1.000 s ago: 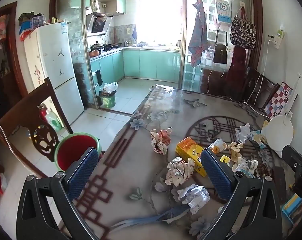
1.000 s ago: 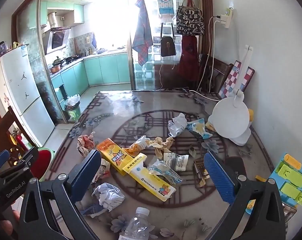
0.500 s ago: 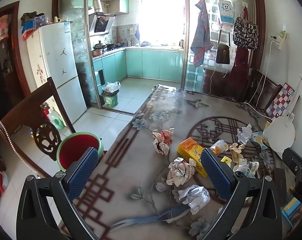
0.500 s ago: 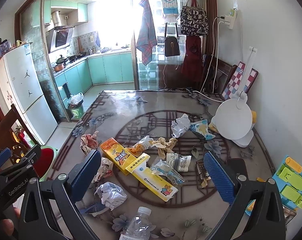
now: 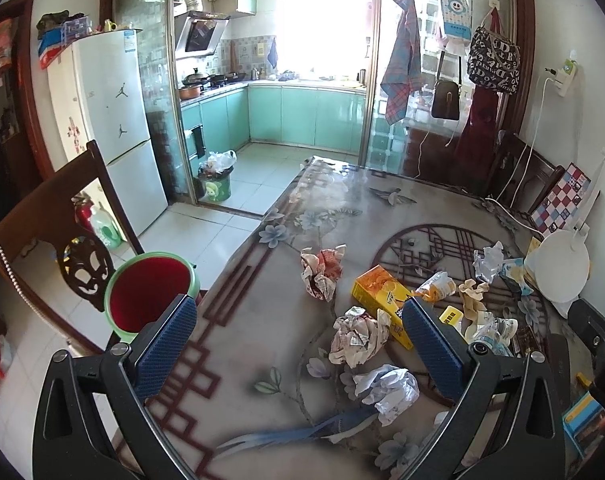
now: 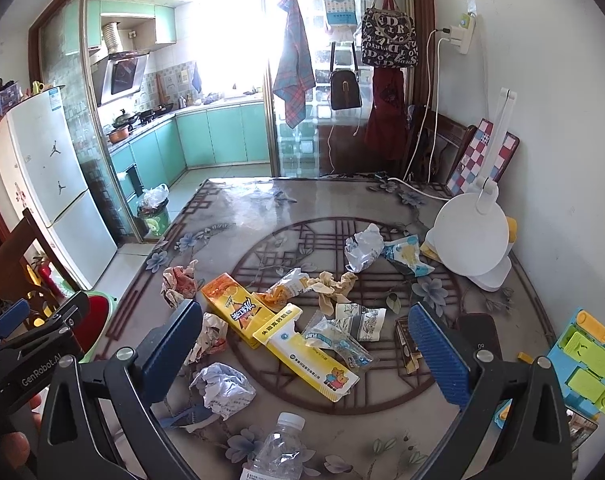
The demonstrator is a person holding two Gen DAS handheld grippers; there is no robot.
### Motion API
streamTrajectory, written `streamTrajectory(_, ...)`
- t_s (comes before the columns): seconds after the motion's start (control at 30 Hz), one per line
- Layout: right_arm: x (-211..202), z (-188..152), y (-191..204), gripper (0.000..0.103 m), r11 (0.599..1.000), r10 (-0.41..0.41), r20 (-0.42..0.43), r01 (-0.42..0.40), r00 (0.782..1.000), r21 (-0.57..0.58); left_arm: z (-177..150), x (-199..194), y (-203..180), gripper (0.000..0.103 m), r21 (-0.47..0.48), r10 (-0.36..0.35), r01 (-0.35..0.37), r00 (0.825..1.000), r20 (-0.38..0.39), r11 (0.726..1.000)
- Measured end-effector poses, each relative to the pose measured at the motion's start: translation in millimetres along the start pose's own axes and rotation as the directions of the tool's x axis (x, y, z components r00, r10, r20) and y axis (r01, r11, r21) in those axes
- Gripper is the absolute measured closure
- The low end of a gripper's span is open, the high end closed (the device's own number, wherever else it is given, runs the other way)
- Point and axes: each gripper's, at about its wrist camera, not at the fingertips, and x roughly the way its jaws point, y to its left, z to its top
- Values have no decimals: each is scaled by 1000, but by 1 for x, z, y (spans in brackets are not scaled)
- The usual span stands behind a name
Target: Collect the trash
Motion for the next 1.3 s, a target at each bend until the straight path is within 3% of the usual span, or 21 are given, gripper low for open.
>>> streamTrajectory(0.27,36,-8,8,0,992,-60,-121,46,991,-116,-8,27,5,0,-10,-22,22,996,-88,1000)
streamTrajectory(0.33,46,-9,13,0,995,-14,-111,2,994,-105,-11,37,11,0,-26,-3,0,992,-129,1000)
streamTrajectory(0.43,73,-9,28,0,989,47,-183,-72,982,-131,-18,51,21,0,-22,8,-12,984,-178,1000)
streamTrajectory(0.5,102,-9,41,0,978,105,-246,-145,964,-152,-23,56,29,0,-9,-14,13,983,-184,1000)
streamTrajectory(0.63,165,-12,66,1,949,194,-376,-270,906,-160,-30,76,41,0,4,-28,30,970,-242,1000)
streamTrajectory(0.7,195,-14,77,6,935,166,-425,-279,890,-219,-29,83,47,3,-6,-46,46,967,-251,999)
streamTrajectory(0.8,229,-21,89,24,904,129,-509,-312,851,-293,-27,93,48,12,16,-81,88,963,-256,996)
streamTrajectory(0.93,263,-32,96,27,870,133,-604,-385,786,-309,-26,104,38,15,63,-161,184,950,-267,981)
streamTrajectory(1.03,284,-42,101,27,848,69,-633,-380,771,-370,-24,108,32,14,83,-207,237,940,-272,968)
streamTrajectory(1.1,297,-48,101,27,843,56,-661,-391,748,-371,-23,113,28,14,98,-226,261,934,-276,960)
streamTrajectory(1.17,307,-53,100,40,844,63,-682,-404,729,-353,-22,120,24,14,107,-241,283,925,-295,953)
streamTrajectory(1.3,302,-49,88,48,869,99,-660,-388,745,-308,-22,132,18,15,91,-310,360,886,-344,929)
